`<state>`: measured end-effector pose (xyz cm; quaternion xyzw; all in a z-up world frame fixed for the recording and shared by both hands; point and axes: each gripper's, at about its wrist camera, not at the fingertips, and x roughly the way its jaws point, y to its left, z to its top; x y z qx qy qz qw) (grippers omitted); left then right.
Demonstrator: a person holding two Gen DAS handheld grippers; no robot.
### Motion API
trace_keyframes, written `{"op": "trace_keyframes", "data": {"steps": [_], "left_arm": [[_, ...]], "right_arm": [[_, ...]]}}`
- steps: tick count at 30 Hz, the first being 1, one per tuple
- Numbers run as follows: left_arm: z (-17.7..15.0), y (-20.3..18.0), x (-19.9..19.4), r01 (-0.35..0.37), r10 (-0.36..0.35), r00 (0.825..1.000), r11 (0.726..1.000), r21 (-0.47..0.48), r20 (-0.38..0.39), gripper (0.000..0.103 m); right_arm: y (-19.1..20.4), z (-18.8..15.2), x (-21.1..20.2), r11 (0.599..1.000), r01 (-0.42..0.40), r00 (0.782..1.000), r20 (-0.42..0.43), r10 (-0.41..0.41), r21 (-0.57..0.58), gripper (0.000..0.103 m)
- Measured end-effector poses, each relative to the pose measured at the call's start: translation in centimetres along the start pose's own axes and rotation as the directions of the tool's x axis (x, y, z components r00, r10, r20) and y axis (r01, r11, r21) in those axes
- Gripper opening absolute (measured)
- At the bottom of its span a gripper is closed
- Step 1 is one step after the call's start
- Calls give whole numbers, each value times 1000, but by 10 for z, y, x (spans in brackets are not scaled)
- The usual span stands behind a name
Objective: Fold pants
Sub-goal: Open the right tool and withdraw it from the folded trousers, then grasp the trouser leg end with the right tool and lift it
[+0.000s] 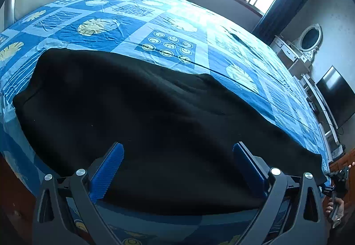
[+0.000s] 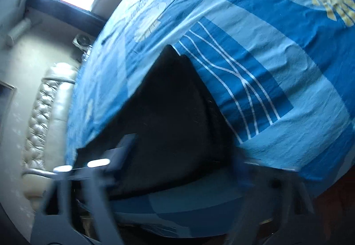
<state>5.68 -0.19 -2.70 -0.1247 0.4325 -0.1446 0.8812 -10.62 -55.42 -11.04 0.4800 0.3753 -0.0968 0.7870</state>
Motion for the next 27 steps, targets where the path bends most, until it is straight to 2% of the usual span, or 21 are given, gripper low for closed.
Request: {"op": "trace_keyframes", "data": {"steps": [1,5,9,14,19,27], "left_arm": [[0,0,0,1,-1,1000,1000,-2,0,98],[1,2,-1,-3,3,1000,1000,-3,4,98],[3,5,-1,-2,2,1000,1000,-18,5,98],[3,8,-2,1,0,1000,1000,-30,4,98],[4,8,-2,8,-8,1000,1000,-30,-1,98],[7,9,-1,19,-20,1000,999,-38,-21,98]], "right_arm": [[-4,-1,1,1000,-6,1000,-2,6,22,18],[-3,-1,0,999,-27,1000,11,27,33,15],[21,2,-15,998,-58,997,49,58,-6,13],[71,6,-32,990,-101,990,89,110,-95,13],[127,-3,-35,973,-127,985,92,147,-193,13],[231,-35,-20,911,-142,980,71,183,-386,13]]}}
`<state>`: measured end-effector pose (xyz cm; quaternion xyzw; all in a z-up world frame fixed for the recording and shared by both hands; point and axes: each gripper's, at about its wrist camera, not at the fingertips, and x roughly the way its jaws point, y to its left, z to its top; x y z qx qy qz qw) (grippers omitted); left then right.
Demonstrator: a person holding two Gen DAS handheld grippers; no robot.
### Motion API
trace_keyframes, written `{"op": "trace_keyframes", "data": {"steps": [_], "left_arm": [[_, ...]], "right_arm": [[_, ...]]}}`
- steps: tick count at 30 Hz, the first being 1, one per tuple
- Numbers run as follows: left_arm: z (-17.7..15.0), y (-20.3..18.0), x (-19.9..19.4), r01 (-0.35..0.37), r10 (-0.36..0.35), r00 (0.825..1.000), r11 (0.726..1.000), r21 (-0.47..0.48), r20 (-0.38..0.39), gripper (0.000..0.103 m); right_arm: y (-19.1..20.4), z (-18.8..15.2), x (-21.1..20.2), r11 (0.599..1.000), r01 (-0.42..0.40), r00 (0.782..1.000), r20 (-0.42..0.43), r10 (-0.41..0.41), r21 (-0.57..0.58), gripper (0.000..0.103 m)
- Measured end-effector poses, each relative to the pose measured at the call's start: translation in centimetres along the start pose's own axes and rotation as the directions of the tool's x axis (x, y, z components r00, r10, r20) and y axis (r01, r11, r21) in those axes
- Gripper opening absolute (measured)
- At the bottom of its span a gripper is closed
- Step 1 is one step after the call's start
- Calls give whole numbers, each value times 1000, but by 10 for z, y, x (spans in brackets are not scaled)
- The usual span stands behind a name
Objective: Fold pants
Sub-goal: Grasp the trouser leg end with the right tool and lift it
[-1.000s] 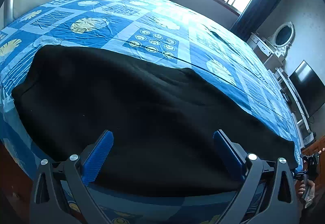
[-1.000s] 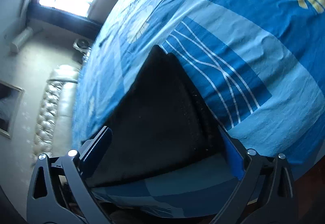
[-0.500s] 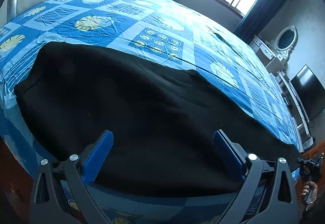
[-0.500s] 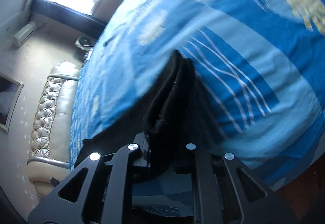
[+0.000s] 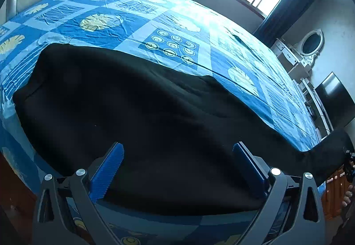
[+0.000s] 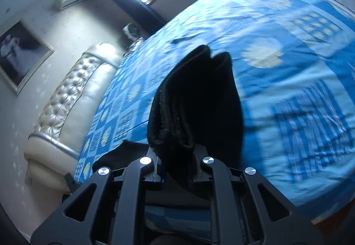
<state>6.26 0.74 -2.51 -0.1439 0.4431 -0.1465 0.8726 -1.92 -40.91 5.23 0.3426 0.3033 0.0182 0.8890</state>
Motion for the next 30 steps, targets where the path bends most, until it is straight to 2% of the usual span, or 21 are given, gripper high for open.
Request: {"op": "trace_keyframes", "data": {"steps": [5,10,15,18,22,26,30], "left_arm": [[0,-2,1,3,-3,1000,1000,8,-12,98],[-1,-2,0,-2,3,1000,1000,11,-9,98],[0,1,1,-2,2,1000,1000,-7,-13,98],[1,3,1,-2,2,1000,1000,-13,-10,98],[1,4,2,0,0,1000,1000,-13,-14,98],[1,3,3,-1,1,1000,1000,-7,-15,98],[0,3,4,-2,2,1000,1000,-8,-18,98]], "right_arm": [[47,-14,41,996,-34,998,-58,30,-79,13],[87,-37,89,988,-45,992,-127,26,-149,13],[121,-71,144,976,-64,977,-214,18,-210,13],[133,-89,169,971,-74,965,-260,12,-229,13],[143,-113,194,957,-46,954,-298,-43,-286,13],[149,-131,207,939,-26,945,-313,-89,-343,13],[152,-141,215,936,-36,938,-335,-90,-351,13]]}}
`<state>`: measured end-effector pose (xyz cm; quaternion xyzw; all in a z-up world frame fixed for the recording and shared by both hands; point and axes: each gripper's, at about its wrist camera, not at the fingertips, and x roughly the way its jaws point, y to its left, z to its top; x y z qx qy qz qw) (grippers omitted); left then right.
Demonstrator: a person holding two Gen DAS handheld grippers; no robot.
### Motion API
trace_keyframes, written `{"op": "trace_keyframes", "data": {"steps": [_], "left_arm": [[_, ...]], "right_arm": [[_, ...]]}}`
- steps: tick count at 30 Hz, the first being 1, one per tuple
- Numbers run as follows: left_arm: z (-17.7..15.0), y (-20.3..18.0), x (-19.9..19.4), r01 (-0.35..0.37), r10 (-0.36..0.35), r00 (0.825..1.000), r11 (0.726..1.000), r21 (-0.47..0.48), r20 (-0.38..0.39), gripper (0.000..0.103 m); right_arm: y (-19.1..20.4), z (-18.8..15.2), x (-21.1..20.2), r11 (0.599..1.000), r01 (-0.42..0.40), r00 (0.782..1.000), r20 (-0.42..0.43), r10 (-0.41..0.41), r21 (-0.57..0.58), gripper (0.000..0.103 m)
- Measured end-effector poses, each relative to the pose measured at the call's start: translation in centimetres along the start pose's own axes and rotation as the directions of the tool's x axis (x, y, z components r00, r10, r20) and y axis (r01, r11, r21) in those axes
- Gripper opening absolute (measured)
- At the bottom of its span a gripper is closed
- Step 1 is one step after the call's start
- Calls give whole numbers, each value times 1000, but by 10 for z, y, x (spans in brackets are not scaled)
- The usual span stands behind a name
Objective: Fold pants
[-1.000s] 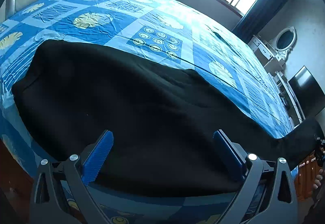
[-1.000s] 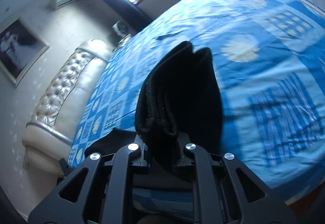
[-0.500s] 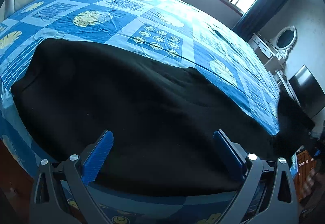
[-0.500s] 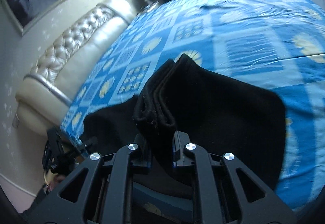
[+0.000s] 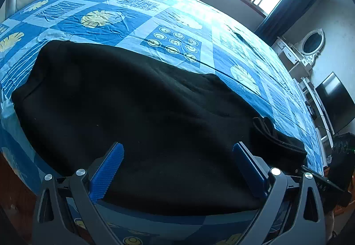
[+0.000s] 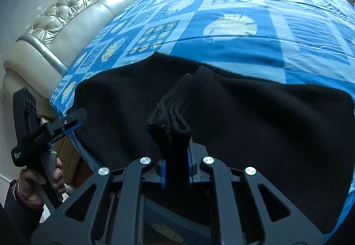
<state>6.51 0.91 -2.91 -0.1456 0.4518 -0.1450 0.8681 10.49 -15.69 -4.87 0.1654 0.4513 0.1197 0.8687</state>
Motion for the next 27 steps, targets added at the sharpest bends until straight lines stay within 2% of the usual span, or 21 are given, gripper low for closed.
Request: {"op": "trace_keyframes", "data": {"steps": [4,9,12,17,21,27], "left_arm": [[-1,0,0,-1,1,1000,1000,-1,-2,98],[-1,-2,0,0,0,1000,1000,6,-1,98],[-2,-2,0,2,-2,1000,1000,9,-2,98],[0,0,-2,6,-6,1000,1000,6,-1,98],[4,3,-8,27,-27,1000,1000,2,0,98],[19,28,-36,91,-91,996,995,40,11,98]], "right_arm": [[4,-4,6,1000,-2,1000,-16,2,-6,14],[10,-9,15,1000,4,999,-38,-4,-17,23],[16,-12,18,1000,-3,999,-41,2,-23,36],[31,-16,23,998,-42,998,-56,39,-53,65],[39,-17,20,996,-44,998,-53,40,-74,68],[35,-19,-3,990,-138,990,3,138,-14,71]]}}
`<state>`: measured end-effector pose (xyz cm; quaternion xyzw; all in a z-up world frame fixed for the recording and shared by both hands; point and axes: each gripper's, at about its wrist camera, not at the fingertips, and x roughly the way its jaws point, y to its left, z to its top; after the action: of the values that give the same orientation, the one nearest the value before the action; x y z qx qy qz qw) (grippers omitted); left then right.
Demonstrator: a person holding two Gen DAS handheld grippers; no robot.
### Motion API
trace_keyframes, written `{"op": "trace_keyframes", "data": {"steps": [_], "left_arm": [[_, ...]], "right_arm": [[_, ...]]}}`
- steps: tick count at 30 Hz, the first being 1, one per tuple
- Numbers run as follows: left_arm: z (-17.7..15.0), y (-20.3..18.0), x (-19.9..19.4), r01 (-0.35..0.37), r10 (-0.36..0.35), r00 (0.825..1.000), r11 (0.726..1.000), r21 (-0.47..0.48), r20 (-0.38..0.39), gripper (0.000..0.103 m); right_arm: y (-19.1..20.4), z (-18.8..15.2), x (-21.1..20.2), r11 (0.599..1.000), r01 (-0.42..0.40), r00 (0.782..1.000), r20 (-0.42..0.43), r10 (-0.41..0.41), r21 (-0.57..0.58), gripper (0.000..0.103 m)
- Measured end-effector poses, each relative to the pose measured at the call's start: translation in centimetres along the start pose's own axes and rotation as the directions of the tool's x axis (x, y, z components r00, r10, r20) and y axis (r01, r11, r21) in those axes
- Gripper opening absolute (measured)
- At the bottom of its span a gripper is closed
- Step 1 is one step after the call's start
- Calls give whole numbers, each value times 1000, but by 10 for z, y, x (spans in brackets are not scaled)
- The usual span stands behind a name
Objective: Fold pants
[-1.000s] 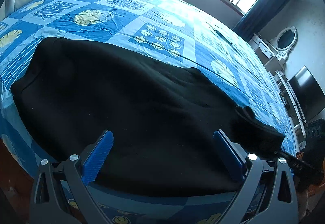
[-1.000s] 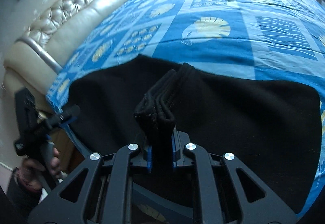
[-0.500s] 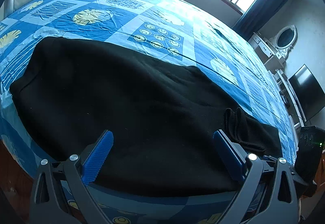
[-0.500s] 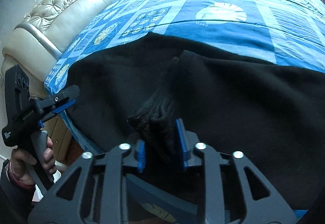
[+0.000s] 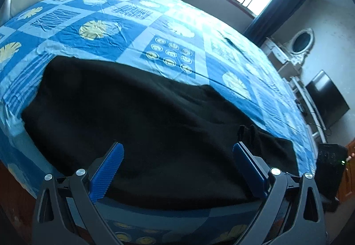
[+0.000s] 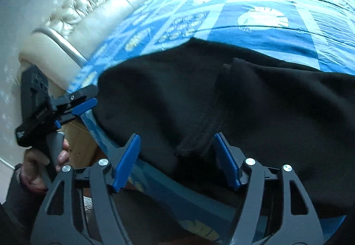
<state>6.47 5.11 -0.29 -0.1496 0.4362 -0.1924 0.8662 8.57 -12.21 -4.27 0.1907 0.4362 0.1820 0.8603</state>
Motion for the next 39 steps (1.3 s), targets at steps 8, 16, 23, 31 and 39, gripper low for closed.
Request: {"op": "trace_keyframes", "data": {"steps": [8,16,23,31,39], "left_arm": [[24,92,-46,27,-27,999,1000,-7,22,98],[49,199,-18,110,-117,993,963,-245,-16,98],[55,215,11,244,-273,958,938,-245,-92,98],[51,216,22,418,-456,887,860,-292,-73,98],[51,206,27,334,-370,919,914,-229,-136,46]], "right_arm": [[5,-14,-7,999,-39,999,3,39,11,76],[8,-27,7,999,-46,998,-44,47,25,76],[8,-29,13,999,-41,997,-58,43,34,79],[9,-29,20,998,-51,996,-65,53,43,87],[9,-32,17,996,-60,996,-57,64,67,87]]}}
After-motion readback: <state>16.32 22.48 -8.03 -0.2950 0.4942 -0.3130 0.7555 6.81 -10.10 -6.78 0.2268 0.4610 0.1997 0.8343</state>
